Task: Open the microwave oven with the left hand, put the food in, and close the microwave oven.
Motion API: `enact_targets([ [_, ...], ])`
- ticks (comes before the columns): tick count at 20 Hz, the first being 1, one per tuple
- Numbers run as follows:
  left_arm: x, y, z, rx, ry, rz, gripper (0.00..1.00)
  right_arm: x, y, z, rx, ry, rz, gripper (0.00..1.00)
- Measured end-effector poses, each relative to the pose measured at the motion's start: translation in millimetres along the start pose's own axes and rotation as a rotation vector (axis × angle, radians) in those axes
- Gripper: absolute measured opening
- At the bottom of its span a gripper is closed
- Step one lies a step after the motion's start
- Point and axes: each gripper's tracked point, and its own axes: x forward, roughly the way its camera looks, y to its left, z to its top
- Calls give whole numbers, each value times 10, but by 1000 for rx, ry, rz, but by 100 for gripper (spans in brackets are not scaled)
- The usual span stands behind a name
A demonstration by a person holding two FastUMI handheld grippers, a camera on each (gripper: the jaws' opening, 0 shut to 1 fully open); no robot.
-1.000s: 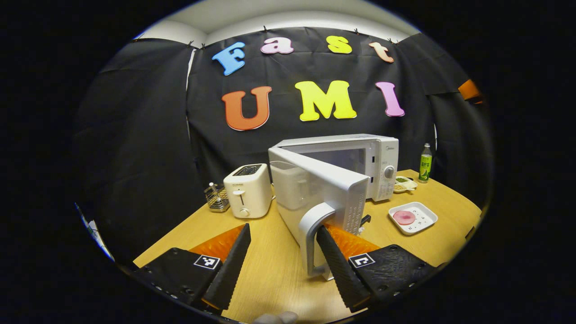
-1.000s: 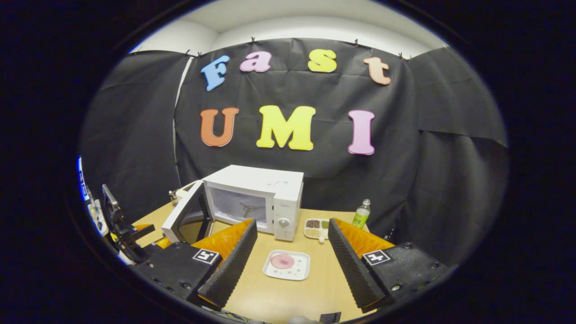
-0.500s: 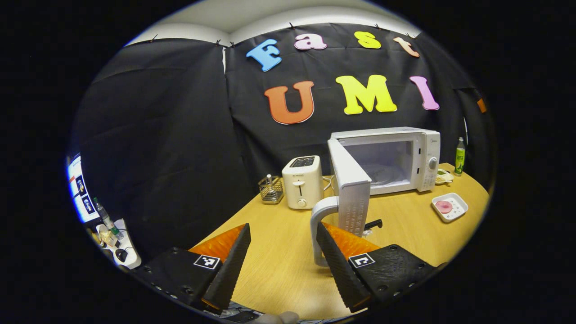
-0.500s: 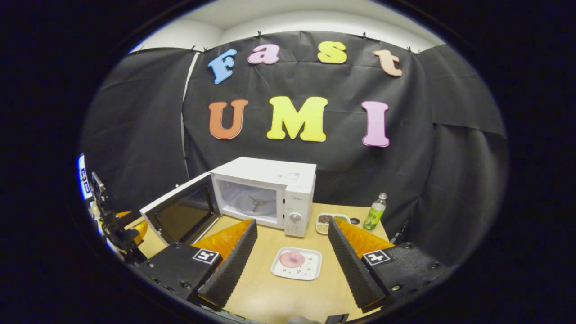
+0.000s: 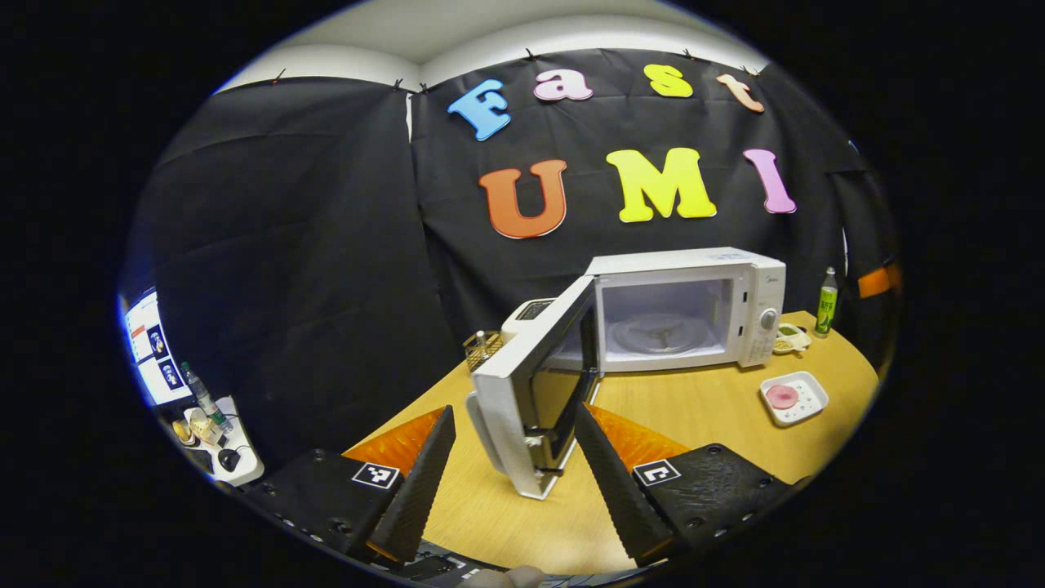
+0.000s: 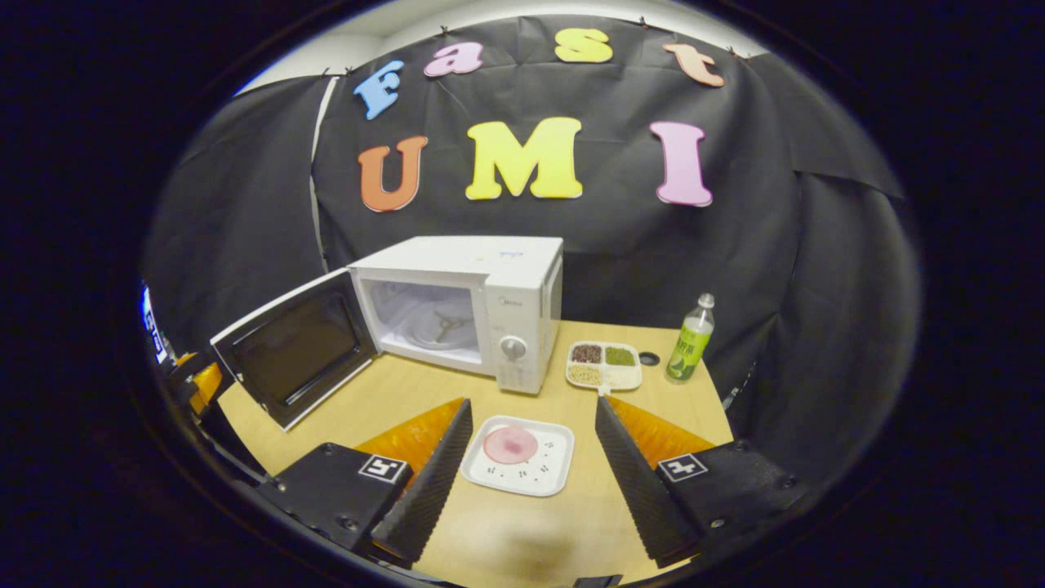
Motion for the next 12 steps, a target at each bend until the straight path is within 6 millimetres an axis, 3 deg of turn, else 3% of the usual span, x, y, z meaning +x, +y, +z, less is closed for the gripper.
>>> enact_targets([
  [4, -9, -462, 374, -11, -45, -57, 88, 472, -143, -527, 116, 166, 38, 79],
  [9, 23, -946, 762, -1, -100, -99, 88, 991, -348, -1074, 205, 351, 53, 65],
  [10, 18, -1041, 829, -7, -113, -109, 88, 1056, -373, -1146, 222, 381, 56, 50],
  [11, 21, -1148, 895, -13, -119, -123, 88, 1132, -377, -1201, 231, 398, 67, 49],
  [12, 21, -1213, 938, -14, -126, -129, 88, 1194, -394, -1230, 235, 412, 74, 59],
])
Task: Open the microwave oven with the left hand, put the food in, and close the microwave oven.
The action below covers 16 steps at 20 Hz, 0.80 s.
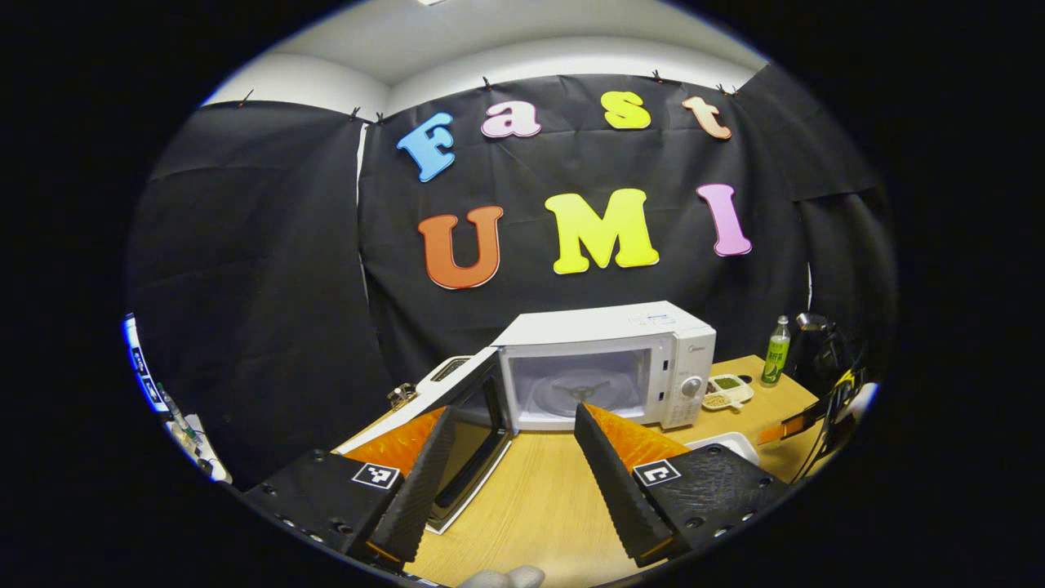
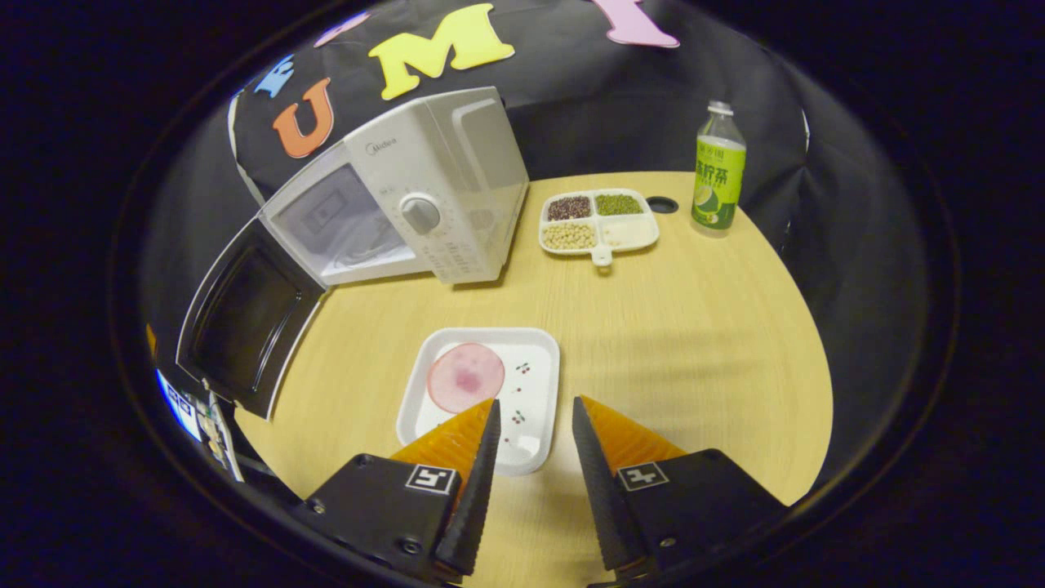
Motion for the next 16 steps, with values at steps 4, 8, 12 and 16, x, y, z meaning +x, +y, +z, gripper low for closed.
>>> enact_targets([
  [4, 51, -233, 148, -17, -20, -27, 88, 261, -26, -100, 21, 76, 28, 36],
  [8, 48, -347, 220, -14, -29, -36, 88, 393, 14, -175, 65, 141, 47, 31],
  [12, 3, -382, 232, -14, -31, -41, 88, 442, 21, -196, 88, 212, 43, 35],
  [16, -25, -361, 196, -26, -31, -31, 88, 477, -30, -191, 92, 286, 3, 27],
])
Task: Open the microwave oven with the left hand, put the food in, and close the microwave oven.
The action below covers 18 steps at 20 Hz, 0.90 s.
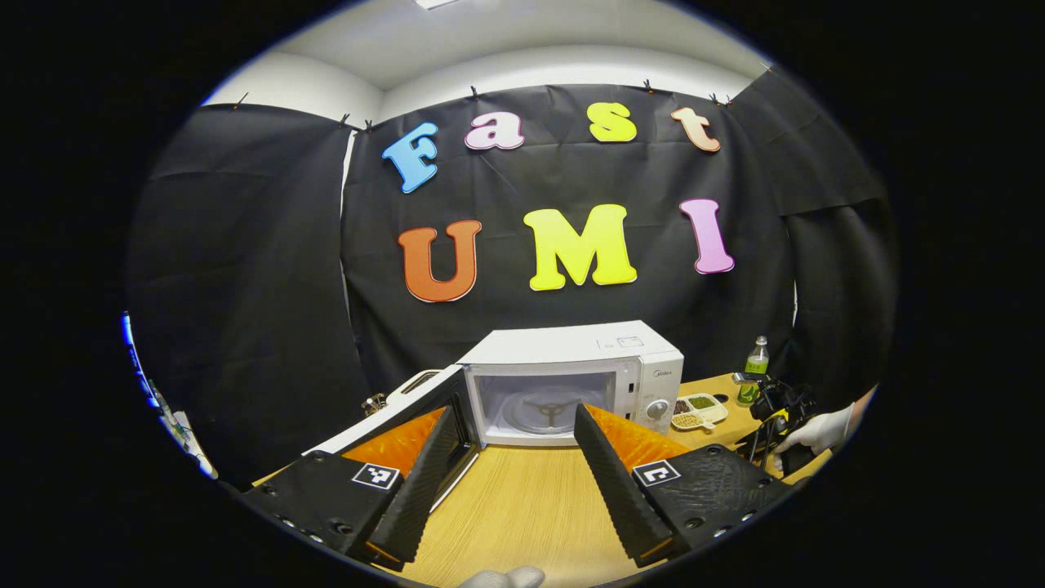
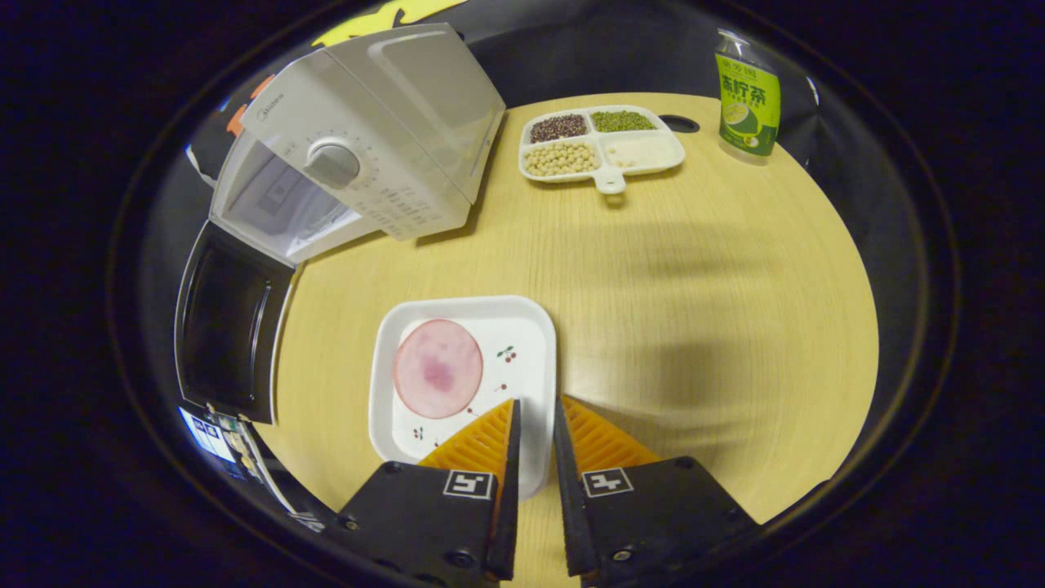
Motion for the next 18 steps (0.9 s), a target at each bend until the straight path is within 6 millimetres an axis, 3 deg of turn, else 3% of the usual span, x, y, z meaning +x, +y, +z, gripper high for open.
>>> enact_targets([
  [2, -19, 16, -37, -6, 3, 2, 88, -3, -42, 2, 29, 39, -34, 0],
  [3, -27, 27, -63, -11, 5, 3, 88, -10, -61, 3, 53, 55, -47, 0],
  [4, -27, 47, -88, -15, 7, 5, 88, -19, -50, 10, 77, 73, -47, 7],
  [9, -67, 139, -225, -40, 28, 10, 88, -13, -43, -13, 106, 111, -37, 4],
  [16, -56, 279, -283, -37, 54, 18, 88, -42, 102, -81, 264, 52, 148, 0],
  [17, -49, 285, -284, -36, 58, 17, 88, -70, 122, -92, 279, 36, 172, 4],
  [18, -52, 304, -284, -34, 63, 17, 88, -98, 135, -79, 289, 14, 190, 0],
])
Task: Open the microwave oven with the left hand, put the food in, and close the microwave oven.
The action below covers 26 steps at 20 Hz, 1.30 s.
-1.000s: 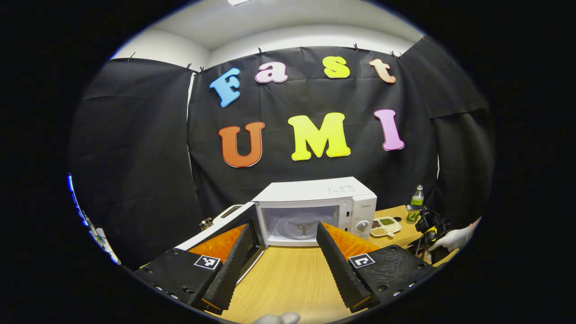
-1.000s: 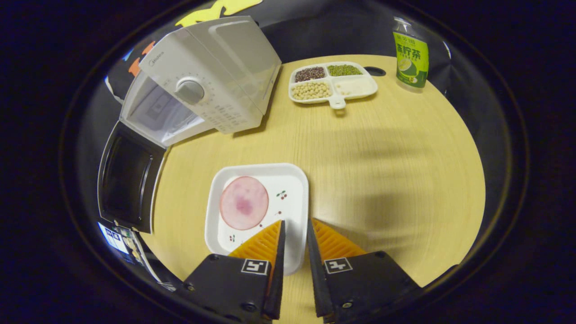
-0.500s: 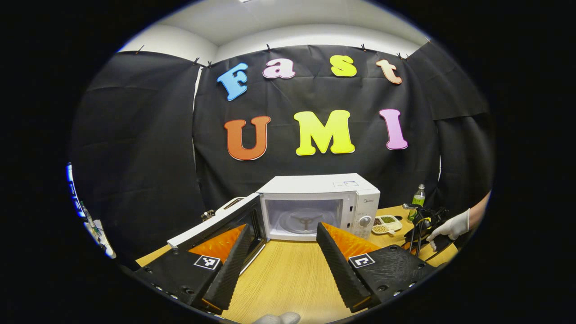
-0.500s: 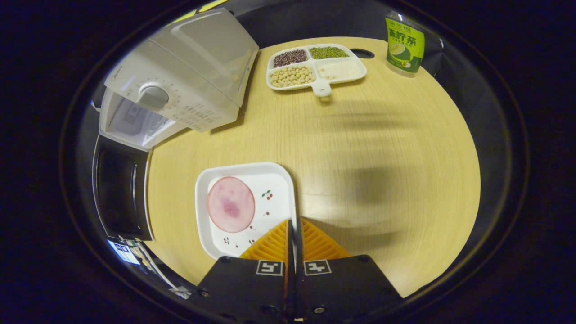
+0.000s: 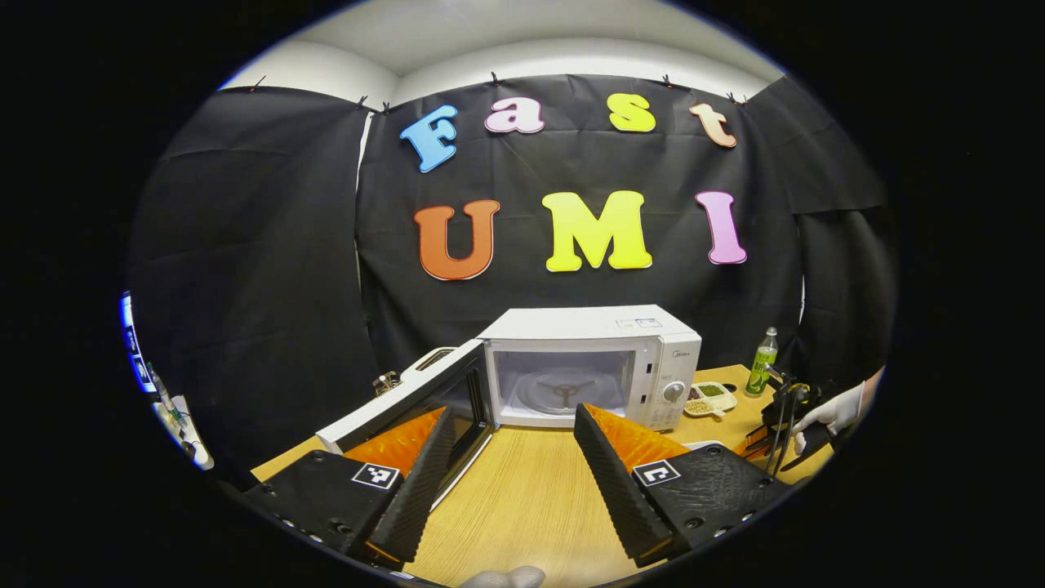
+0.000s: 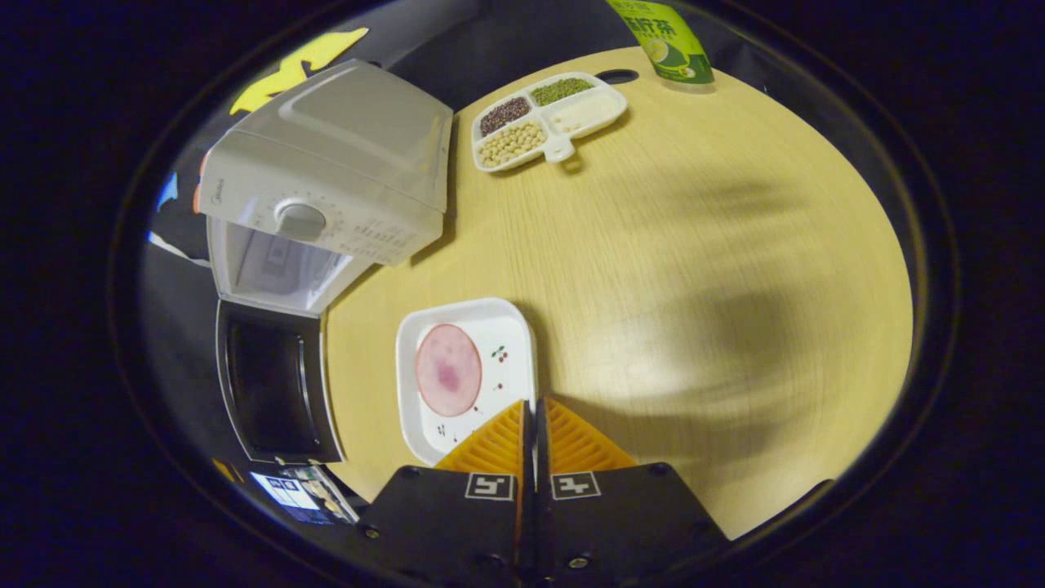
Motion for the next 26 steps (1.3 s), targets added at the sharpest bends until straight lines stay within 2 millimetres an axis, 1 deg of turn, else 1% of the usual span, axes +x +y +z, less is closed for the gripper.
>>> enact_targets([
  [1, -6, 11, -4, 5, 3, -1, 88, -19, 10, -3, 8, -15, 15, 4],
  [2, -13, 24, 1, 14, 5, 1, 88, -38, 45, 32, 22, -43, 34, 4],
  [3, -12, 36, 6, 25, 6, 6, 88, -66, 86, 46, 24, -64, 50, 0],
  [4, -10, 43, 19, 34, 7, 8, 88, -101, 142, 53, 26, -85, 63, 3],
  [6, -15, 38, 37, 48, 8, 12, 88, -169, 308, 59, 30, -119, 96, 3],
  [8, -17, 42, 38, 53, 14, 13, 88, -219, 539, 38, 37, -150, 148, 4],
  [12, -42, 29, 17, 58, 23, -18, 88, -269, 1096, -38, 76, -221, 250, 4],
  [13, -47, 38, 8, 64, 26, -30, 88, -282, 1233, -58, 91, -244, 270, 0],
  [14, -39, 55, -15, 66, 30, -44, 88, -280, 1350, -58, 100, -277, 280, 4],
  [15, -44, 65, -27, 66, 32, -57, 88, -275, 1457, -62, 105, -311, 289, 0],
  [16, -54, 93, -42, 68, 34, -68, 88, -261, 1552, -49, 128, -348, 300, 4],
  [18, -69, 180, -47, 76, 30, -83, 88, -207, 1769, -62, 199, -398, 346, 4],
  [20, -84, 276, -83, 82, 29, -92, 88, -151, 1885, -37, 266, -465, 357, 3],
  [21, -87, 332, -111, 82, 33, -95, 88, -133, 1944, -6, 295, -519, 362, 0],
  [22, -96, 402, -149, 84, 36, -95, 88, -151, 2007, 1, 322, -571, 380, 3],
  [23, -95, 456, -199, 87, 42, -94, 88, -125, 2094, 0, 343, -608, 405, 0],
  [24, -104, 521, -242, 90, 46, -92, 88, -80, 2168, -23, 363, -629, 424, 3],
  [26, -121, 621, -346, 93, 56, -89, 88, 65, 2321, -93, 389, -655, 449, 4],
])
